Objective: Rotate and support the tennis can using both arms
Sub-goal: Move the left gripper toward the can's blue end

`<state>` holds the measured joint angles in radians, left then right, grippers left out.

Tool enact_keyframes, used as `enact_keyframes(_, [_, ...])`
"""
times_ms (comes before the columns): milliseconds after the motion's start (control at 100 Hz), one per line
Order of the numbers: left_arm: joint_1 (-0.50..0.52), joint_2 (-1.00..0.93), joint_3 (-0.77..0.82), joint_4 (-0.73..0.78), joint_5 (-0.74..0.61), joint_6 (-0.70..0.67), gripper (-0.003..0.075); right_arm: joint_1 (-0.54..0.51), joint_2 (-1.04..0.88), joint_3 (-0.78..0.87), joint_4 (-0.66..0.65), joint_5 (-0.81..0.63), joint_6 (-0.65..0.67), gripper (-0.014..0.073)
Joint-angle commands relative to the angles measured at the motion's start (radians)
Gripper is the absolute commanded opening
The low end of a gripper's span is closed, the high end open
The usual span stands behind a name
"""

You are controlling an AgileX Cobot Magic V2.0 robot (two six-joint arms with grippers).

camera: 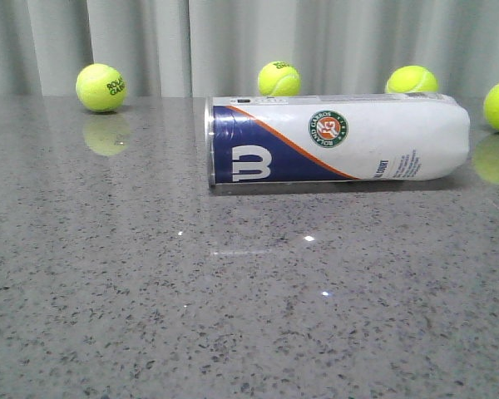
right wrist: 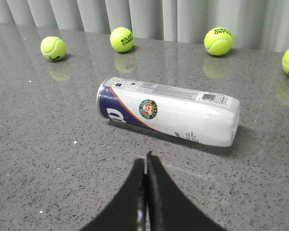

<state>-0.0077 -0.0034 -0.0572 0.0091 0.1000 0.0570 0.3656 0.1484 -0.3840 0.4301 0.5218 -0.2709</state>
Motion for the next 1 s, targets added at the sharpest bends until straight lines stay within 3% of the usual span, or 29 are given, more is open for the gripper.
enact_keyframes(0, [-0.006,0.047,-0.111,-0.009,0.036,-0.009,-0.0019,-0.007,0.003,-0.023,0.004,-0.049,-0.002,-0.0060])
enact_keyframes(300, [-0.006,0.360,-0.397,-0.009,0.448,-0.009,-0.0019,-0.007,0.003,-0.023,0.004,-0.050,-0.002,-0.0060])
enact_keyframes(580, [-0.006,0.687,-0.569,-0.015,0.597,-0.009,0.0003,-0.007,0.003,-0.023,0.004,-0.050,-0.002,-0.0060])
enact_keyframes(710, [-0.006,0.793,-0.621,-0.031,0.597,-0.009,0.0181,-0.007,0.003,-0.023,0.004,-0.050,-0.002,-0.0060])
enact_keyframes(840, [-0.006,0.878,-0.675,-0.082,0.597,-0.009,0.0487,-0.007,0.003,-0.023,0.004,-0.050,-0.002,-0.0060])
enact_keyframes(900, [-0.011,0.917,-0.696,-0.124,0.597,-0.007,0.0546,-0.007,0.003,-0.023,0.004,-0.050,-0.002,-0.0060])
enact_keyframes(990, [-0.024,0.966,-0.730,-0.180,0.597,0.001,0.0543,-0.007,0.003,-0.023,0.004,-0.050,-0.002,-0.0060])
